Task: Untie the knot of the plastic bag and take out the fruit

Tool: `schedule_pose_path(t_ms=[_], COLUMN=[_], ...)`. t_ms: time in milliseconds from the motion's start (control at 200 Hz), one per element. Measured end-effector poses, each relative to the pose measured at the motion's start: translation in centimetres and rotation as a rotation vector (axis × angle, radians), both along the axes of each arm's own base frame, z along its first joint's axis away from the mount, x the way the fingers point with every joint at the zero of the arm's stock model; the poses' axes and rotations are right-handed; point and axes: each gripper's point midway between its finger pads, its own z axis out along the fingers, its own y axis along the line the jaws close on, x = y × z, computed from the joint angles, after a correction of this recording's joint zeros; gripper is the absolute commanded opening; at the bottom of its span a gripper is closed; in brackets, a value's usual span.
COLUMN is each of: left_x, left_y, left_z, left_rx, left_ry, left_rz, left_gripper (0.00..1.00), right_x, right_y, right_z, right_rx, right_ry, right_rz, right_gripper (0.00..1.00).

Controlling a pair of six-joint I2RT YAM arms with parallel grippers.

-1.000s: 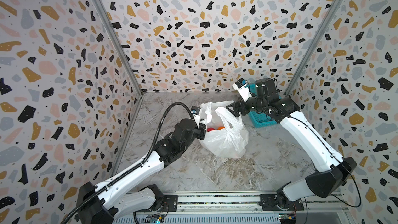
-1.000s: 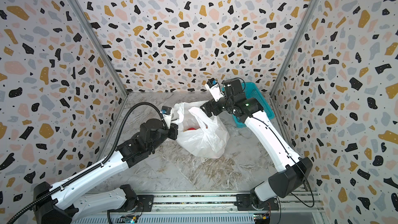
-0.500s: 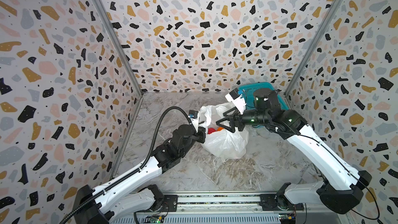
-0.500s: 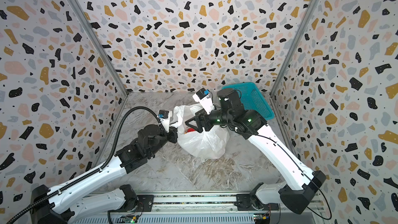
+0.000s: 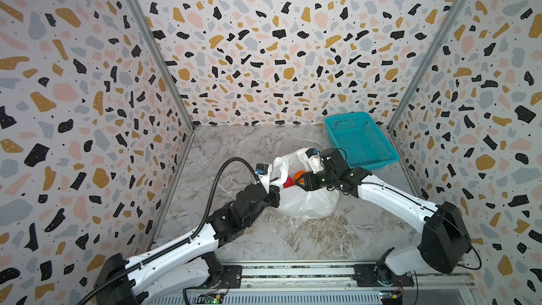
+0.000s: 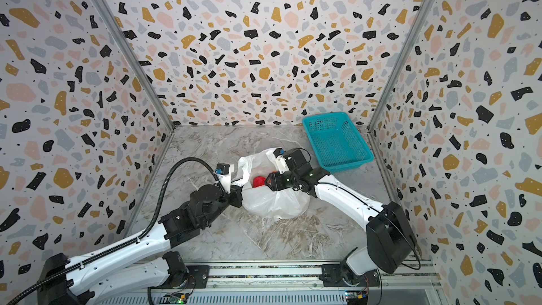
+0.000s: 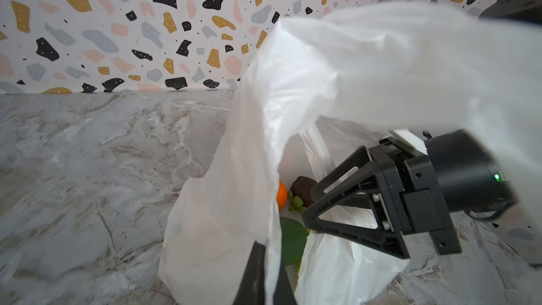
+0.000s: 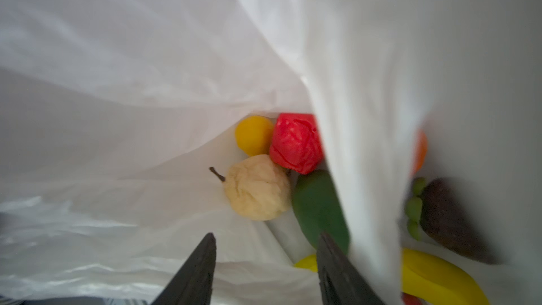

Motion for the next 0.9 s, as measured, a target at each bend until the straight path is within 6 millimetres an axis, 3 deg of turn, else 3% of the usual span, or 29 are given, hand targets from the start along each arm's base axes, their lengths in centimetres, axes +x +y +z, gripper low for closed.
schedule_pose_path(t_ms=[170, 275, 365, 441, 601, 696, 801, 901], left_x=[-0.3, -0.2, -0.3, -0.3, 0.6, 1.4, 2.5, 3.4], left_y=[1.1, 1.1, 1.0, 0.6, -0.4, -1.0, -1.6, -2.0], left_z=[-2.2, -3.2, -3.6, -2.8, 1.6, 2.7, 1.7, -1.0], left_rx=[0.010, 0.037, 0.077, 0.108, 0.159, 0.211, 0.289, 0.386], left_ry=[0.040, 0.062, 0.088, 0.098, 0.071, 0.068, 0.100, 0.163], left_rz=[0.054, 0.057, 0.045, 0.028, 0.011, 0.016, 0.013, 0.006], left_gripper=[0.00, 0.62, 0.99, 0.99, 0.99, 1.00, 1.00, 0.97], right_x=[-2.6, -3.3, -3.1, -2.9, -2.4, -2.6, -2.8, -3.0], right_y=[-4.0, -4.6, -4.5, -4.4, -4.2, -4.1, -3.9, -3.8], right_z=[-5.7, -7.1, -6.9, -6.6, -6.0, -6.0, -6.0, -5.9], right_rx=[-0.126, -0.169, -0.180, -0.182, -0.192, -0.204, -0.214, -0.221], right_ry=[0.088, 0.106, 0.088, 0.074, 0.041, 0.034, 0.022, 0.011], right_rz=[-0.066, -0.080, -0.087, -0.090, -0.097, -0.096, -0.090, -0.086], right_gripper=[0.60, 0.61, 0.61, 0.62, 0.62, 0.62, 0.62, 0.62])
